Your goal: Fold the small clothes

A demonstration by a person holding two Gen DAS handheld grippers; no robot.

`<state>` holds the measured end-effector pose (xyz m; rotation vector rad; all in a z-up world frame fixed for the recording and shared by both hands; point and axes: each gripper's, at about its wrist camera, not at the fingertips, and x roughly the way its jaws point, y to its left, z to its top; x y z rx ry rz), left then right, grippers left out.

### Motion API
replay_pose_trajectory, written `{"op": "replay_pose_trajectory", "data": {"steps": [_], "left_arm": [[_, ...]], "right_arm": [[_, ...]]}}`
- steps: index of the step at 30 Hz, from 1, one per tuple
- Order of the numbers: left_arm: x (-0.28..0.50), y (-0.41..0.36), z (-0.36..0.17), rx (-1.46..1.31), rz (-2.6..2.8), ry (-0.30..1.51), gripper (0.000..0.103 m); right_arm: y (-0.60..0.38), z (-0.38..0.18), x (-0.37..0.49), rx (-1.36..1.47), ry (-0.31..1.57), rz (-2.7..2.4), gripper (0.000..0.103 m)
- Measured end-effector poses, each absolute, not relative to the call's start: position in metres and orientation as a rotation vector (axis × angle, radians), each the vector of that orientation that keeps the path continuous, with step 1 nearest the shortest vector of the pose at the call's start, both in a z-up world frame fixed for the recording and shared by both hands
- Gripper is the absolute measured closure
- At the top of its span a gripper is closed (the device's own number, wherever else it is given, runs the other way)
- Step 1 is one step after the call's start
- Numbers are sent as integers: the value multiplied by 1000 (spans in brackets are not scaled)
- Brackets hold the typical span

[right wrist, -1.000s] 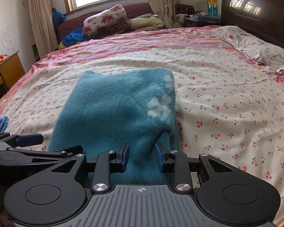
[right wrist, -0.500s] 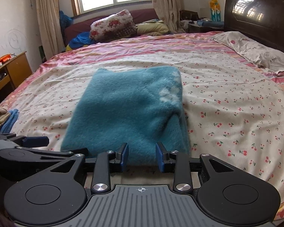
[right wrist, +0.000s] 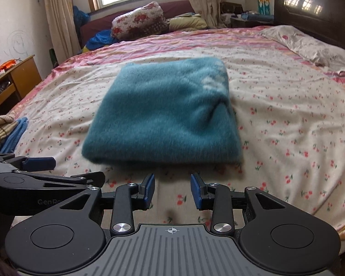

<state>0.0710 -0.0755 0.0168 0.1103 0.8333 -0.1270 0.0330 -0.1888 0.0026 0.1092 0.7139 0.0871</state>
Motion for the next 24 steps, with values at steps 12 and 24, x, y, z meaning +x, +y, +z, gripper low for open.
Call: {"op": "replay_pose_trajectory", "data": {"steps": [12, 24], "left_arm": [[63, -73, 18, 104, -128, 823, 8], [60, -74, 20, 118, -116, 816, 8]], "right_arm": [[-184, 0, 28, 106, 719, 102, 68], [-183, -2, 25, 113, 725, 104, 68]]}}
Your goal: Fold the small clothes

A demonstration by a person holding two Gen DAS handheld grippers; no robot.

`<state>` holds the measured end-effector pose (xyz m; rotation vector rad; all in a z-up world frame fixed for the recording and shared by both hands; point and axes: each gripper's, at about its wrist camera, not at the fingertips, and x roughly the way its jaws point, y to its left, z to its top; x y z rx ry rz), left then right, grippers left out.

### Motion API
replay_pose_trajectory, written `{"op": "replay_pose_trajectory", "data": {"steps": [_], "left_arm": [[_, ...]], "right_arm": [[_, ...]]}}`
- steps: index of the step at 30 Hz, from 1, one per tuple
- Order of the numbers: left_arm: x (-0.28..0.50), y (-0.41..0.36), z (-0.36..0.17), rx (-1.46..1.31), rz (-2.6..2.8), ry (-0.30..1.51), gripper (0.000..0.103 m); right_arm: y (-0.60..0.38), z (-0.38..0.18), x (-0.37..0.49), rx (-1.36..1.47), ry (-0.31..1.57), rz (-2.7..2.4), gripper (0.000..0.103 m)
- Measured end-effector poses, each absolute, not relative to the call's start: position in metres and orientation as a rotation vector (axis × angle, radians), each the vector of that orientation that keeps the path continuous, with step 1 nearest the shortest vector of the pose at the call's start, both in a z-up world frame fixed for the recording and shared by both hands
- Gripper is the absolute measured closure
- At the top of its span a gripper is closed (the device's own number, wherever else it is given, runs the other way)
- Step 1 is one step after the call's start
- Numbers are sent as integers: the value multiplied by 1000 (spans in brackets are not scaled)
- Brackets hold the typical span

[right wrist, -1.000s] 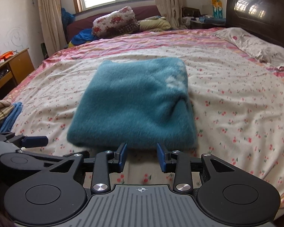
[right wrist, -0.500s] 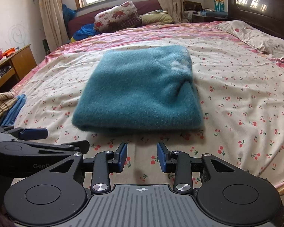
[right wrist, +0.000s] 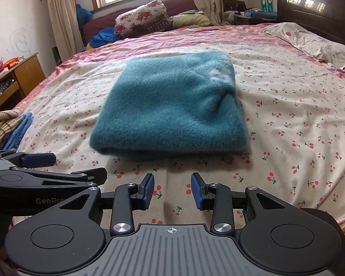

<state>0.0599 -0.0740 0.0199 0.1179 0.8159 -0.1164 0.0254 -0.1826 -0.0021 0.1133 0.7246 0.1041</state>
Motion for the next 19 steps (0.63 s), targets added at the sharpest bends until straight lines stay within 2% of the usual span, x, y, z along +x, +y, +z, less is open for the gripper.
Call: {"op": "replay_pose_trajectory", "data": {"steps": [19], "left_arm": [[57, -73, 23, 113, -113, 799, 9]], "right_arm": [[-181, -5, 28, 109, 741, 91, 68]]}}
